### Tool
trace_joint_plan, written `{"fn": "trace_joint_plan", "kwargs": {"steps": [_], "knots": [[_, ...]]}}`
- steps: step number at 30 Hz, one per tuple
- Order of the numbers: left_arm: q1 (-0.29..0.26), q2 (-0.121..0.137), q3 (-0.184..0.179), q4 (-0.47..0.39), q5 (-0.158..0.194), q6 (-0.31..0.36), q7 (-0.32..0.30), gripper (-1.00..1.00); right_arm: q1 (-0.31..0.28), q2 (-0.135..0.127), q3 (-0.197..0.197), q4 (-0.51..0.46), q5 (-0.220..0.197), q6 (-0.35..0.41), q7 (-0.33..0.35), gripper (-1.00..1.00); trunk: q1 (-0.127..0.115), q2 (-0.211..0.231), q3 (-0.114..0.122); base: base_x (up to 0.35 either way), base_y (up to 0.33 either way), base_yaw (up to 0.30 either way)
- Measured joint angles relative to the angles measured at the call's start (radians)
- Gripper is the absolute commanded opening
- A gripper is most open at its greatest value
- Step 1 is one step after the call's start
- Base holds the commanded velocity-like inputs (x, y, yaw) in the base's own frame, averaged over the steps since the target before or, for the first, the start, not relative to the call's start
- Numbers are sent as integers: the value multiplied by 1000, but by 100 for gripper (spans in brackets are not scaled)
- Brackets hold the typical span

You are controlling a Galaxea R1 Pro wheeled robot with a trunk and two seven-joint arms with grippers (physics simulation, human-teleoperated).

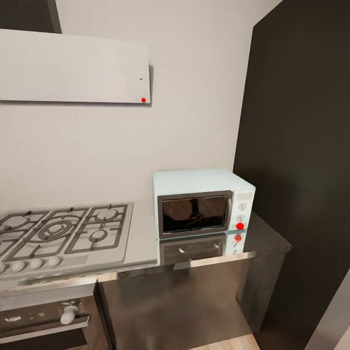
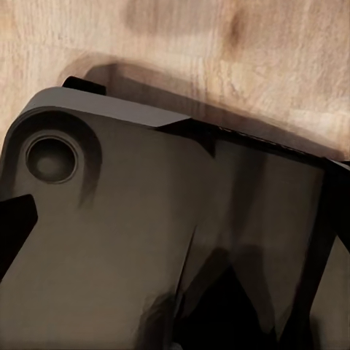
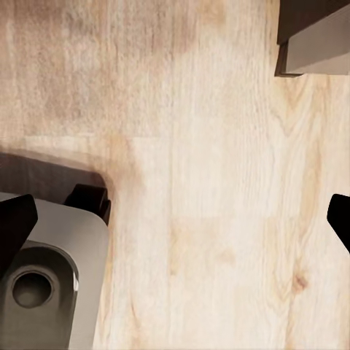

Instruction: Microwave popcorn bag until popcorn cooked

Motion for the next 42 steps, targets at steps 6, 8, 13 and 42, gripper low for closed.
{"fn": "trace_joint_plan", "kwargs": {"steps": [6, 8, 13, 42], "knots": [[0, 0, 1, 0, 3, 0, 3, 100, 0, 5, 0, 1, 1, 2, 0, 100, 0, 0, 0, 0, 0, 2], [0, 0, 1, 0, 4, 1, 5, 100, 0, 8, 0, 0, 1, 5, 2, 100, 0, 0, 0, 0, 0, 0], [0, 0, 1, 0, 4, 3, 6, 100, 0, 19, 8, -5, 36, 23, 7, 100, 0, 0, 0, 0, 0, 0], [0, 1, 1, 0, 4, 3, 4, 100, -246, 298, 9, -1521, -52, 726, 417, 100, 0, 0, 0, 0, 0, 0]]}}
